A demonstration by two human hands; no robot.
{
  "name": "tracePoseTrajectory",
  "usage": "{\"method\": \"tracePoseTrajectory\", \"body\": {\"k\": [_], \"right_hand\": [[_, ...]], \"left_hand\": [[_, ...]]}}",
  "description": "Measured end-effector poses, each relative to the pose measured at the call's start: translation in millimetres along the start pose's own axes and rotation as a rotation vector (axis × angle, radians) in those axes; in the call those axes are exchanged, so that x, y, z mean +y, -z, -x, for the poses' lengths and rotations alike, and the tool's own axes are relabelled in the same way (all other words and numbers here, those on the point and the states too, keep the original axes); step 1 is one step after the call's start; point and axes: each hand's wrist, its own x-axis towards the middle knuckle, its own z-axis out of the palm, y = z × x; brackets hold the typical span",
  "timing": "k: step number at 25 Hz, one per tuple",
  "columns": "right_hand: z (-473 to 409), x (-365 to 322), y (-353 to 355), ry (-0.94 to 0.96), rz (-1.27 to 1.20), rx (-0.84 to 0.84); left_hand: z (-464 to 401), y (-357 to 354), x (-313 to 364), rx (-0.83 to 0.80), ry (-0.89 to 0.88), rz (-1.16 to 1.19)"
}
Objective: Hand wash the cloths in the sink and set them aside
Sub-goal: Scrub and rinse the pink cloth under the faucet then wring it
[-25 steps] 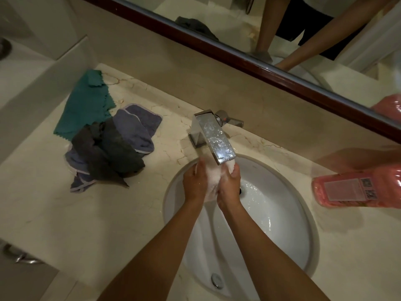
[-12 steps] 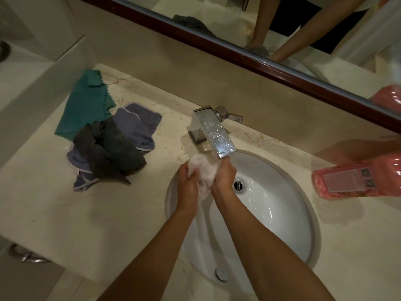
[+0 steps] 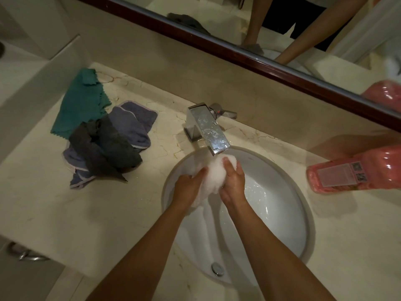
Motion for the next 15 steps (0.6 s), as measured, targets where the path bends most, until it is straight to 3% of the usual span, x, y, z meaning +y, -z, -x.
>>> {"method": "tracePoseTrajectory", "body": {"k": [3,9,13,15], "right_hand": [[5,0,4,0.013,-0.004,0.007],[9,-3,22,0.012,0.223,0.007],[14,-3,36,0.042,0.491,0.014],[16,2,37,0.149,0.716,0.090]], "left_hand": [[-1,0,-1,-0.125,0.155,0.025],[1,2,2,-0.136,-0.192,0.558],[4,-1,10,-0.222,-0.227,0.650],[9,-1,12,-0.294,-0.139,0.727]]}}
